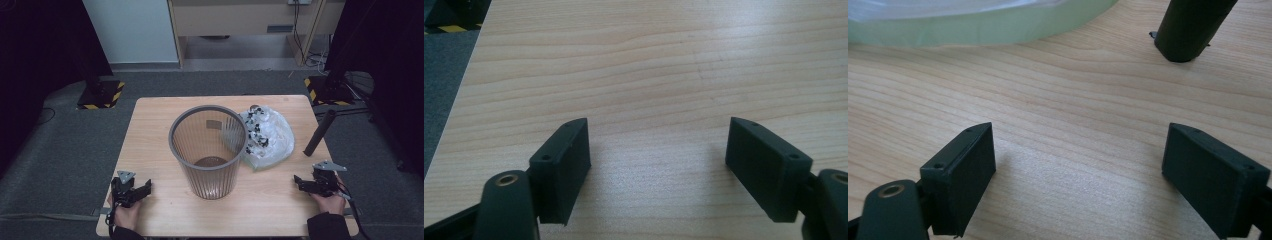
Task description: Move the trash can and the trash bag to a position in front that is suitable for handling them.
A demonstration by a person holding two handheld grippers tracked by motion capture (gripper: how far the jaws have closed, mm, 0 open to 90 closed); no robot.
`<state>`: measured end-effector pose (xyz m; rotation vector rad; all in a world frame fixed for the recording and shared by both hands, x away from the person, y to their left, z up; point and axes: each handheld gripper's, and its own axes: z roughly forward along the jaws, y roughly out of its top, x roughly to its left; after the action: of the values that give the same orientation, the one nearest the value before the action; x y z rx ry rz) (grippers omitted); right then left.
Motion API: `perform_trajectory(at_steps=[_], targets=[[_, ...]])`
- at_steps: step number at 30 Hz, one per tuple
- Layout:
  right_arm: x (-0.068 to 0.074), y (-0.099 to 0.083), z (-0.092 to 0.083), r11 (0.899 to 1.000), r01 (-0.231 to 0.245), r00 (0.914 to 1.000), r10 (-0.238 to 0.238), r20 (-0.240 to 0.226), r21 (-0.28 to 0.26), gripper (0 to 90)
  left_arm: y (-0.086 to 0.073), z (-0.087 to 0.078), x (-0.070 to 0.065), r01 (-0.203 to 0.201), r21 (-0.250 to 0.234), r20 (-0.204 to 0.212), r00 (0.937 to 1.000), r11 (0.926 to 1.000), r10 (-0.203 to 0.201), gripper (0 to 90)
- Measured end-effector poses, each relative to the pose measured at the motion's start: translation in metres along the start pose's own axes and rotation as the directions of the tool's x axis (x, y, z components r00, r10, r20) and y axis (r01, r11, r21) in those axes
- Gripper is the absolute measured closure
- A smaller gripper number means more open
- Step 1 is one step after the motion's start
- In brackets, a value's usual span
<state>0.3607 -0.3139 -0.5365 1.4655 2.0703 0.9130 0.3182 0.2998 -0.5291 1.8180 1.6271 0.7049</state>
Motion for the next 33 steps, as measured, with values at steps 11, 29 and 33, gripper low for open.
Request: perform_trajectory(at_steps=[11,29,33], targets=[[0.008,0.0,-0.018,0.994,-0.002,0.9995,-0.001,-0.031,-0.108,23.1,0.007,-0.02,-0.011,-0.019,-0.115,-0.008,0.9998,0.9932,0.018,39.4],[0.023,0.009,-0.032,0.983,0.049,0.9969,-0.059,-0.052,-0.175,49.7,0.023,-0.03,-0.009,0.039,-0.161,0.043,0.9985,0.9862,-0.033,63.9],[0.026,0.015,-0.041,0.972,0.027,0.9985,-0.038,-0.039,-0.235,57.1,0.031,-0.032,-0.012,0.022,-0.161,0.038,0.9991,0.9867,-0.016,72.1]])
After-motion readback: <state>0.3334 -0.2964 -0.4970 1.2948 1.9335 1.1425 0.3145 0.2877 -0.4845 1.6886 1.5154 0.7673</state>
